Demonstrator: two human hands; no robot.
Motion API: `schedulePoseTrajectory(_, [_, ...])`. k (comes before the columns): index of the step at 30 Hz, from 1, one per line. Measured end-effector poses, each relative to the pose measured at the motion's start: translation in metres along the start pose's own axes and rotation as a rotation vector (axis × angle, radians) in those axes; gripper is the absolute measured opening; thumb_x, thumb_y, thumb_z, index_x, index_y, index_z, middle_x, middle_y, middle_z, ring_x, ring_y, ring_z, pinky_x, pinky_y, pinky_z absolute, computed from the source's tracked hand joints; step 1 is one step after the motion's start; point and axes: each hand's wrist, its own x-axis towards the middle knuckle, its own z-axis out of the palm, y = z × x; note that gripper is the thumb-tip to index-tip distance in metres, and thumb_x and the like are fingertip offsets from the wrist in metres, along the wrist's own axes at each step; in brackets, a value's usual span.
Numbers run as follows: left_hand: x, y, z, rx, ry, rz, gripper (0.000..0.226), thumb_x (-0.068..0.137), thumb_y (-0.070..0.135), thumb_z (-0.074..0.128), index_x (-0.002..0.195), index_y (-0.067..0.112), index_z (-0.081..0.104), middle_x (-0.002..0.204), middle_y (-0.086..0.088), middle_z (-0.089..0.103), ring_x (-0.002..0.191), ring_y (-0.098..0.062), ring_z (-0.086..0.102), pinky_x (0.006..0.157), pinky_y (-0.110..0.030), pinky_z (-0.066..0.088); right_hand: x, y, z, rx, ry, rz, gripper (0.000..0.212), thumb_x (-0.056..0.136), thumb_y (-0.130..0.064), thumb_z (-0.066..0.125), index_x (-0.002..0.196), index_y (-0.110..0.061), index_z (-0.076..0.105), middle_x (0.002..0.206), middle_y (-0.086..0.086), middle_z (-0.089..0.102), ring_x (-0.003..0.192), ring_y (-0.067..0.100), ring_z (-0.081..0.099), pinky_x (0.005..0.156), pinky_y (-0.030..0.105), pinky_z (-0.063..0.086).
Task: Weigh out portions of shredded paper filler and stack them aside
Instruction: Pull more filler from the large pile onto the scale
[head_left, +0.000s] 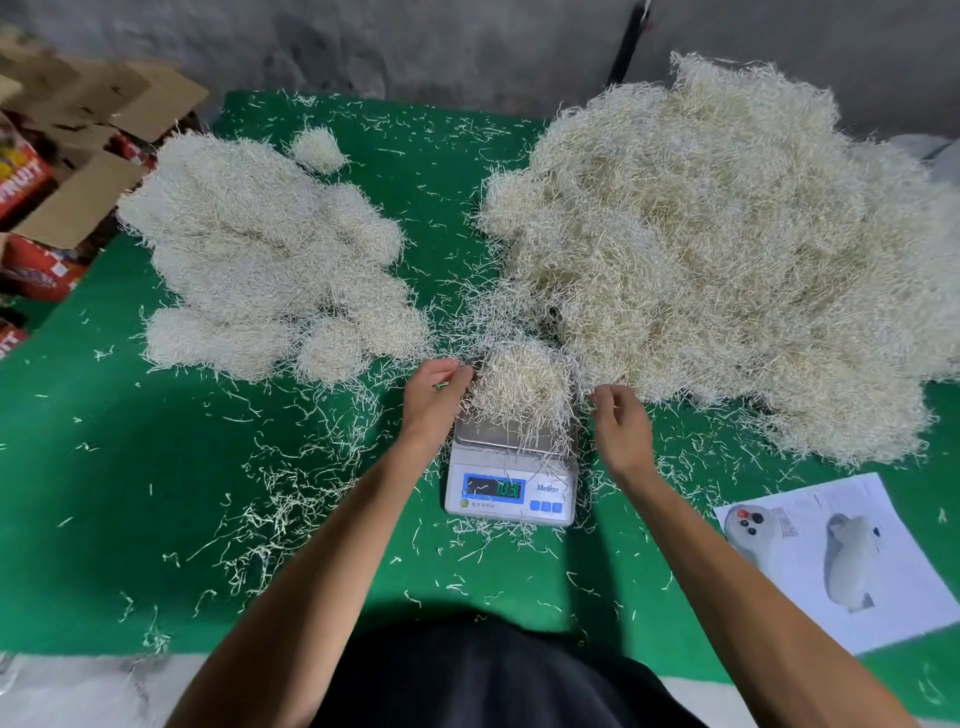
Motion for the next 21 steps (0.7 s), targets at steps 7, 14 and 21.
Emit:
schedulePoseTrajectory(7, [0.007, 0.001, 0.007, -0.026, 0.014, 0.01, 0.028, 0.095, 0.028, 0.069, 0.121, 0.017, 0.062, 0.125, 0.0, 0.063, 0.114, -0.018, 0.064, 0.076, -0.022, 0.059, 0.013, 0.001, -0.001, 0.053, 0.014, 0.039, 0.039, 0.11, -0.044, 0.037, 0.123, -0.013, 0.059, 0.096, -0.006, 0.066, 0.077, 0.01, 0.061, 0.073, 0.028, 0.054])
schedulePoseTrajectory(14, [0.014, 0.009, 0.018, -0.063, 0.075, -0.016, 0.02, 0.102, 0.031, 0.056, 0.118, 0.021, 0.064, 0.117, 0.0, 0.067, 0.104, -0.016, 0.066, 0.087, -0.029, 0.056, 0.02, -0.022, 0.009, 0.118, 0.106, 0.012, 0.023, 0.107, -0.038, 0.05, 0.113, -0.018, 0.06, 0.094, -0.011, 0.067, 0.076, 0.006, 0.068, 0.067, 0.019, 0.059])
schedulePoseTrajectory(21, [0.008, 0.022, 0.08, -0.31, 0.008, -0.38, 0.037, 0.098, 0.006, 0.06, 0.134, 0.012, 0.06, 0.117, -0.003, 0.067, 0.09, -0.016, 0.064, 0.075, -0.03, 0.057, 0.013, -0.094, 0.069, 0.43, -0.106, 0.283, 0.107, 0.083, -0.072, 0.07, 0.161, -0.014, 0.024, 0.147, 0.012, 0.055, 0.125, 0.026, 0.059, 0.106, 0.04, 0.048])
